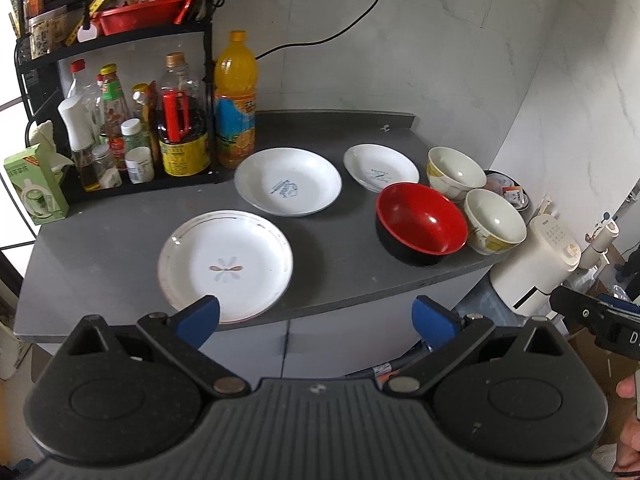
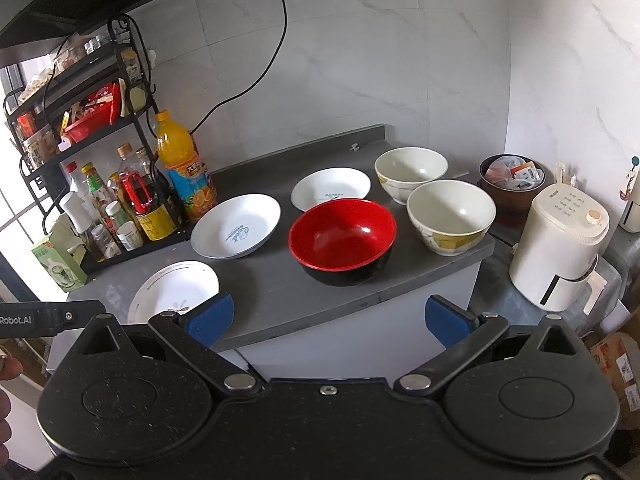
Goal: Organize plates and bowls
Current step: 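Move both grippers toward the large cream bowl beside the red bowl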
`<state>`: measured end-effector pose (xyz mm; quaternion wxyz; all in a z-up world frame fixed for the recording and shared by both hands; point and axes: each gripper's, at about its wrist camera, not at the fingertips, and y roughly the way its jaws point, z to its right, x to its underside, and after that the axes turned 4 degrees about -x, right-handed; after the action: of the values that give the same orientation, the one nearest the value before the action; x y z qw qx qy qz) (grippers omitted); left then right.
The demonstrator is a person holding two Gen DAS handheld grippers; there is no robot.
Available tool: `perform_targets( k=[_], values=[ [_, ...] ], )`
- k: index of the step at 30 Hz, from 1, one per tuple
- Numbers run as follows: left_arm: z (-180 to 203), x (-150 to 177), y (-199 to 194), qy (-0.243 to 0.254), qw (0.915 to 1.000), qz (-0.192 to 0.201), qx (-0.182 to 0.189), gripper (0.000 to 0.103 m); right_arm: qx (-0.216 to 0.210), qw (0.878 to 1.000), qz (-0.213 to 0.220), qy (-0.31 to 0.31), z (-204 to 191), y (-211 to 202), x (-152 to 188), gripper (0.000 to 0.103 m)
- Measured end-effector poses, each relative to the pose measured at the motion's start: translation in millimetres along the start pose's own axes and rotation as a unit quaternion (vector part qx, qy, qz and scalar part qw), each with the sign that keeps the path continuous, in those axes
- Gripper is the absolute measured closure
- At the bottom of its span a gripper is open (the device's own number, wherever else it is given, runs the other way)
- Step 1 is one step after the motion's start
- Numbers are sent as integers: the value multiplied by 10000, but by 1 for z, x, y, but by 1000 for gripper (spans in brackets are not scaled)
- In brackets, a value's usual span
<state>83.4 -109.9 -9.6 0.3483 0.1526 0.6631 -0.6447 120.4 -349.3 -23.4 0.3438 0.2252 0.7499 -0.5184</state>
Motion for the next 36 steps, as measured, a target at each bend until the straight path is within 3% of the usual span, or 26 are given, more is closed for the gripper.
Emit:
perform_targets(
  k=[11, 19, 26, 36],
  values=[
    [54, -12, 18, 7, 10000, 12, -9, 3, -84, 9999, -49, 29, 47, 9, -13, 1],
    [81, -26, 34, 248, 9994, 88, 213, 3, 32, 9997, -99, 230, 61, 24, -18, 6],
    [90, -48, 71, 475, 9967, 88, 649, 6, 341, 9989, -57, 330, 63, 46, -27, 12],
    [101, -91, 119, 945, 9856, -18, 1406, 21, 924, 9915, -47, 913, 66, 83, -43, 25]
  ],
)
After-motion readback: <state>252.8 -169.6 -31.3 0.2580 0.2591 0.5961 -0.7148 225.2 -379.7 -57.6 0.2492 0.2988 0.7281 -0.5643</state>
